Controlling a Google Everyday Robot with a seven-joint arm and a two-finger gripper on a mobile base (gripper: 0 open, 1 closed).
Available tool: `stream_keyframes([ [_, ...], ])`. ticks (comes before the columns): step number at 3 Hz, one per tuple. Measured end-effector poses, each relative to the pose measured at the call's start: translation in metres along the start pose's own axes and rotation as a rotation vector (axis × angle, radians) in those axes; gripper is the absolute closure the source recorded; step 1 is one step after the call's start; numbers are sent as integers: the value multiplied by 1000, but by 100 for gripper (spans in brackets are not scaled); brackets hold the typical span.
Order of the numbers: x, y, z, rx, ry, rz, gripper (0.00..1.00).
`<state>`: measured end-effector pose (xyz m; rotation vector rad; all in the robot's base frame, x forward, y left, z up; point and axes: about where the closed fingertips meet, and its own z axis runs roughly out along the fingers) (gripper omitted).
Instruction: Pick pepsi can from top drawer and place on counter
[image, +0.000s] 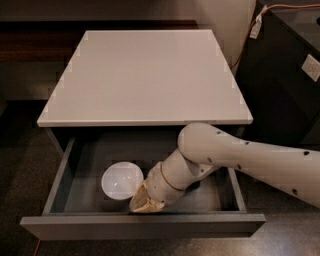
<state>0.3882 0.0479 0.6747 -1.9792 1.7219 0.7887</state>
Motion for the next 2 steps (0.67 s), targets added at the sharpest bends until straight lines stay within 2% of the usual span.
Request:
stream_keyframes([
  [2,-16,20,1,-9,-13,-18,100],
])
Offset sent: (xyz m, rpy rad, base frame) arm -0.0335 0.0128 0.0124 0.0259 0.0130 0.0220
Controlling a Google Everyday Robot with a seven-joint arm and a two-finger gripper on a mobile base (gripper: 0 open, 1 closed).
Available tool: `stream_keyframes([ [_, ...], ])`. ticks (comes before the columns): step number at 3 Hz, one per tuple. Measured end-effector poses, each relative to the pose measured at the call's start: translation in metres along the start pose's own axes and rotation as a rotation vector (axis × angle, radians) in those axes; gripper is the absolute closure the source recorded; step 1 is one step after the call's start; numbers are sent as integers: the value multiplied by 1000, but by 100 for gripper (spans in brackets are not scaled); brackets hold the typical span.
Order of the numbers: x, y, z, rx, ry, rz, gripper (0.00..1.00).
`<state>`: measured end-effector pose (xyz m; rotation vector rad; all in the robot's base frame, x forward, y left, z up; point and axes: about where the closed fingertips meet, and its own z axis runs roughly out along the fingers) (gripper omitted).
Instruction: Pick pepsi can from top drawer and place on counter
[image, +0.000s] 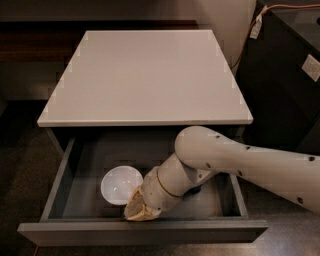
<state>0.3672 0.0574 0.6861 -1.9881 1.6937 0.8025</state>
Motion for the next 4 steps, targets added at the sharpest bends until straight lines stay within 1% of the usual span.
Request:
stream_keyframes([
  [1,-4,0,-3,9,2,-9,100],
  [2,-3,-9,-10,33,21,-9,85],
  [3,-1,-19,-21,69,28,0,62],
  [4,-1,-30,-37,121,27,2,39],
])
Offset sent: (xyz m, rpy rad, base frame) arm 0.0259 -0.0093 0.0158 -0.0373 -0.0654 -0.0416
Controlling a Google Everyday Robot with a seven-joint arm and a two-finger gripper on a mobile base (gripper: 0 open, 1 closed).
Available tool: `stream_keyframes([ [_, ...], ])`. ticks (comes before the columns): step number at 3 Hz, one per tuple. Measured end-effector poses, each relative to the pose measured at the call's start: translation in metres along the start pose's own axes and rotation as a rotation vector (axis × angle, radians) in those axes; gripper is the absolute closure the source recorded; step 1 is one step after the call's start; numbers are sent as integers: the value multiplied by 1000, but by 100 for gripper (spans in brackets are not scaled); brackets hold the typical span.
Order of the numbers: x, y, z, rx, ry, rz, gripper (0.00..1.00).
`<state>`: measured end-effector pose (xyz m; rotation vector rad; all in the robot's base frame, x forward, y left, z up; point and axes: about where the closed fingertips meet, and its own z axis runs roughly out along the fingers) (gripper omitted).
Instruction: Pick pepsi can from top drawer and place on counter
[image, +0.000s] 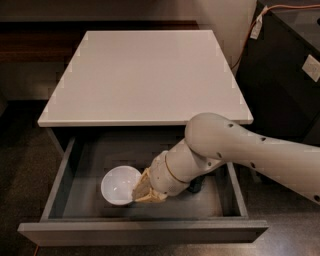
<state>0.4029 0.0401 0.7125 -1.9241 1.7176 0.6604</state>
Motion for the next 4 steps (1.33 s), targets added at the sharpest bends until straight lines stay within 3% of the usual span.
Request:
stream_keyframes([
  [1,4,-12,-20,60,1,7,15],
  [2,11,-21,-42,119,12,22,0],
  [4,39,-39,-87,216,34,82,0],
])
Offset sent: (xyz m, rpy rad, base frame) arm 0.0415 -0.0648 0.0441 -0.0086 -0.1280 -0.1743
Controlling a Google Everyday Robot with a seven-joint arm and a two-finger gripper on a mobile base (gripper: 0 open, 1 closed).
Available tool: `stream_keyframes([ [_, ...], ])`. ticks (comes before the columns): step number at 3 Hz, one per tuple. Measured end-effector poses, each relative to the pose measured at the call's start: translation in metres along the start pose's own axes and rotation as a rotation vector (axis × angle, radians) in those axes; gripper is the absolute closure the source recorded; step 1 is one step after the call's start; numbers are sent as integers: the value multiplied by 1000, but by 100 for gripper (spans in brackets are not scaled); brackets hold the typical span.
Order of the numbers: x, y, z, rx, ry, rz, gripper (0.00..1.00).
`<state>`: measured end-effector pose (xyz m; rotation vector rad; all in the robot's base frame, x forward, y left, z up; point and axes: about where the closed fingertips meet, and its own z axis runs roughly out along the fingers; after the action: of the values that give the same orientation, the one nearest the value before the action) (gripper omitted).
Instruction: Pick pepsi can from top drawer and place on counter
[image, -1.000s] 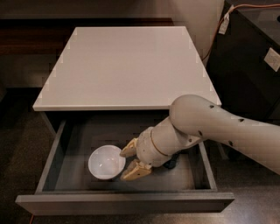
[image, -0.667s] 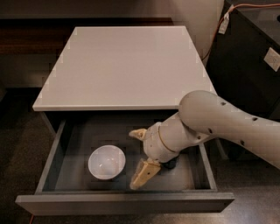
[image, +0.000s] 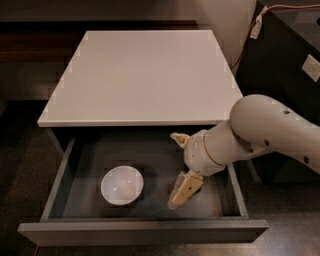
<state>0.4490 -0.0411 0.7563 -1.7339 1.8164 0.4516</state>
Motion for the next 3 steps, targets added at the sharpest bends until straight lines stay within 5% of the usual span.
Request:
stream_keyframes([
  [3,73,-29,-36,110,43,149,0],
])
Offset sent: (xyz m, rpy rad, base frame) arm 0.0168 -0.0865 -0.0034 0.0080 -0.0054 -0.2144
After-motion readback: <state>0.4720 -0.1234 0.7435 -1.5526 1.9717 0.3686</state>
